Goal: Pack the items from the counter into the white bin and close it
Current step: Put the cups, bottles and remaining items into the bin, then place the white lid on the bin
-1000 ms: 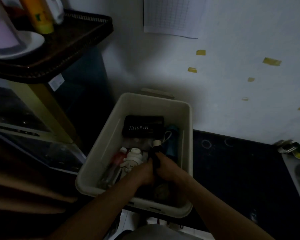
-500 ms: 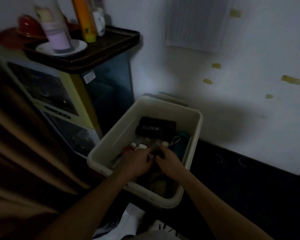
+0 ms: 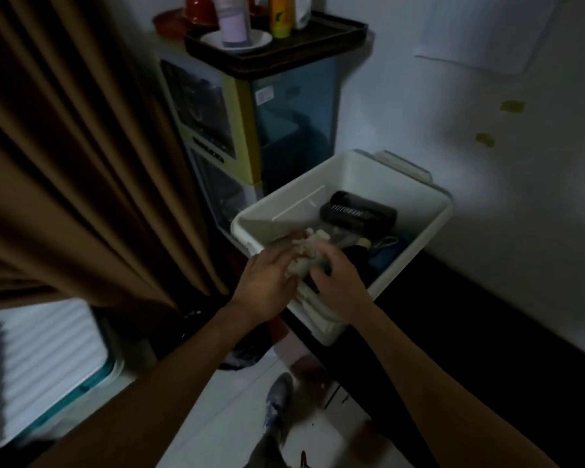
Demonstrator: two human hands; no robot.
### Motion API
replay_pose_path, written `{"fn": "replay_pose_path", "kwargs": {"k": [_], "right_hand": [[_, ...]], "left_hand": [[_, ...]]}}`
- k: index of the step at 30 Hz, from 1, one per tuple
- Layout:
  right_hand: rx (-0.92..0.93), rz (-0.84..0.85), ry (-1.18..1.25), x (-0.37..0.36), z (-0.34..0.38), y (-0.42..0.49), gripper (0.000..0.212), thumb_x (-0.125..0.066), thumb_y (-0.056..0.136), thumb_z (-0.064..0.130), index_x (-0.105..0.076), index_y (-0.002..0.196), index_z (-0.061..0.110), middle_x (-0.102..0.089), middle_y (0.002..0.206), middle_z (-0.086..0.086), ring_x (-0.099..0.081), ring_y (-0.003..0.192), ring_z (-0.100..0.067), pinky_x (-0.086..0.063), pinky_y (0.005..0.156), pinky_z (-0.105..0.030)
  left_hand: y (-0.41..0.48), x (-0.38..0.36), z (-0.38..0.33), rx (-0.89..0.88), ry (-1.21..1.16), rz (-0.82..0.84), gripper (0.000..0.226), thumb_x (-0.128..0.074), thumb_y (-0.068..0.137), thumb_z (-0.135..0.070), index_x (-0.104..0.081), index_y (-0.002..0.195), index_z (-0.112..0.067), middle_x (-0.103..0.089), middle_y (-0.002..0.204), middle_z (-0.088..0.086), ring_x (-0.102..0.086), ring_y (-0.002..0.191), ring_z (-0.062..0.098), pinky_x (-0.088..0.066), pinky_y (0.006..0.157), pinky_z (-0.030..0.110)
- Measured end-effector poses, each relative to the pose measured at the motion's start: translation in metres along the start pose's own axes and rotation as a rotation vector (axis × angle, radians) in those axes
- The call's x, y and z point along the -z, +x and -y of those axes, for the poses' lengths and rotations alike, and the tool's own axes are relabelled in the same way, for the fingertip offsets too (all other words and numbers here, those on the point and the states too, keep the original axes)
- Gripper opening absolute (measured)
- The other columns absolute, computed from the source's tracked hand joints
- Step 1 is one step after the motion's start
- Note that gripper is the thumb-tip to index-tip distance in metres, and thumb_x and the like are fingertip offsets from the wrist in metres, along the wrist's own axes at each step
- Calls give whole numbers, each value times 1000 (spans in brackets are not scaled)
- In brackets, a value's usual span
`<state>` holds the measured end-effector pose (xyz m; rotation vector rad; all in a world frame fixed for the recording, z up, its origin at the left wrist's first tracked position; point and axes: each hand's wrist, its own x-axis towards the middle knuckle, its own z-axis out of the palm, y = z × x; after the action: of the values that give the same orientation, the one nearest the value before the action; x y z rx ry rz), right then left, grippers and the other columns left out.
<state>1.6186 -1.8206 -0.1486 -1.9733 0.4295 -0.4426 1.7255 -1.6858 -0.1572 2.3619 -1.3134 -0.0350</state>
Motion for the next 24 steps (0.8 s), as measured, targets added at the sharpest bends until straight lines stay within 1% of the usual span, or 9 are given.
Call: {"fn": "replay_pose_path", "kwargs": {"k": [1,3,4,7,10,14,18,21,24], "right_hand": [[8,11,-13,-7,4,-6,39,-50,96,9,-50,135,9,-52,130,2,-47,112,13,-35,92,-1],[42,-5,-39,-15,6,-14,41,-52,95,8,-51,136,9,-53,137,-5,-50,124,-11,-40,104,-22],[66,-12,-47,-20,7,-18,41,-52,94,9,-52,136,11,-54,137,-5,-50,125,-14,-40,105,-27],[111,12,-47,-38,18,-29,41,-52,94,9,-53,134,16,-56,133,-1,-50,123,-11,-40,103,-23],[140,65,-29,-56,29,-38,41,-52,93,8,-53,134,14,-57,132,0,-51,123,-10,-42,106,-29],[121,170,-55,-89,43,-48,43,-51,95,15,-50,138,23,-51,139,8,-42,126,3,-34,106,-19],[88,311,-20,-135,55,-59,44,-48,97,21,-45,140,30,-46,142,13,-40,127,5,-30,101,-13],[90,384,-14,-178,68,-73,43,-48,98,23,-45,139,32,-47,141,15,-40,122,10,-29,96,-6],[75,456,-15,-225,86,-90,43,-48,98,23,-46,140,31,-48,142,14,-41,126,5,-29,100,-10]], "left_hand": [[-15,2,2,39,19,-7,55,-56,93,-30,-42,145,-21,-39,150,1,-34,139,21,-29,113,36],[-35,6,3,82,20,-9,58,-56,94,-32,-38,147,-18,-38,151,4,-32,141,22,-28,114,40],[-44,8,4,101,25,-7,58,-55,94,-32,-38,147,-18,-38,151,4,-32,141,22,-28,114,40],[-75,12,13,165,61,-17,56,-52,95,-34,-38,147,-21,-33,154,2,-26,144,21,-24,117,40],[-98,17,26,218,92,-42,56,-51,95,-37,-36,148,-23,-30,155,-2,-20,146,20,-20,119,40],[-132,28,46,273,116,-77,56,-51,94,-38,-37,147,-23,-32,154,-2,-22,145,19,-24,118,40],[-175,42,70,340,107,-119,54,-52,94,-37,-39,144,-25,-36,152,-3,-26,143,17,-23,117,36],[-216,55,95,414,102,-142,54,-52,93,-37,-41,144,-24,-37,152,-1,-27,142,20,-22,116,36],[-262,68,123,480,99,-166,55,-54,92,-37,-42,143,-22,-39,151,0,-28,143,22,-22,116,36]]}}
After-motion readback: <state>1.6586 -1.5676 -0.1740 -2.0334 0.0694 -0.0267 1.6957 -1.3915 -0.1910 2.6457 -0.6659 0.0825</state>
